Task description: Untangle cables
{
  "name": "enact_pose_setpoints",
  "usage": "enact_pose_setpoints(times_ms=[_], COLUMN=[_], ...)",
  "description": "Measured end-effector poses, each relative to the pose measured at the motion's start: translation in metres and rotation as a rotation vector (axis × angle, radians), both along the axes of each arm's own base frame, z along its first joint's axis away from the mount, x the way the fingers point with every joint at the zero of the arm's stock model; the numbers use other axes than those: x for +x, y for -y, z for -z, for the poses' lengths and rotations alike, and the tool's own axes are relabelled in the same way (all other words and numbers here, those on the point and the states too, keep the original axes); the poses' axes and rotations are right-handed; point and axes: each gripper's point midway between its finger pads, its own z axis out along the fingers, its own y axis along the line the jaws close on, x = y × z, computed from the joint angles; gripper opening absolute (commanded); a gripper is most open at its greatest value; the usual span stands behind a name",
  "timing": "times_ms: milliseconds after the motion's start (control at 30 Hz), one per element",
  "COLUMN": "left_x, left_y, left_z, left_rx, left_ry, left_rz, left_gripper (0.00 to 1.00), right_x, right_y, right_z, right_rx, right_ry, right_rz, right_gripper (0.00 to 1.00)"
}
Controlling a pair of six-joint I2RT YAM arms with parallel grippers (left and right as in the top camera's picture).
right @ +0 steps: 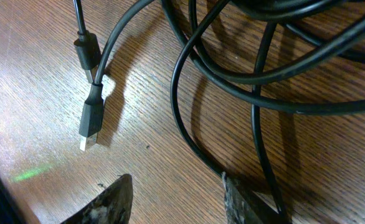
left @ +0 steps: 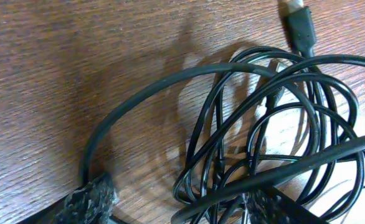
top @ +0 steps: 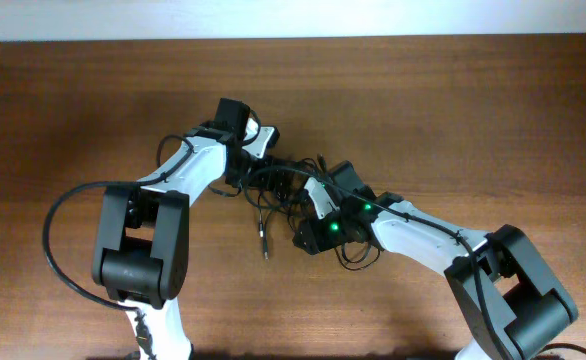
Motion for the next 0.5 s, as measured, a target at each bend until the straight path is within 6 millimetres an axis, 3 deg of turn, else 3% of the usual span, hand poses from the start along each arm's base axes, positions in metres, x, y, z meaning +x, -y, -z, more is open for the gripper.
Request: enact_pose_setpoints(times_ms=[500], left_x=[0.000], left_y=[0.000], left_z=[0.000], left_rx=[0.000], left_ry=[0.000], left_rz=[0.000], left_gripper=[0.70], right_x=[0.030], right_y=[-0.023], right_z=[-0.019], right_rx=[0.105], right_ry=[0.151], right_rz=[-0.002], right_gripper=[0.58])
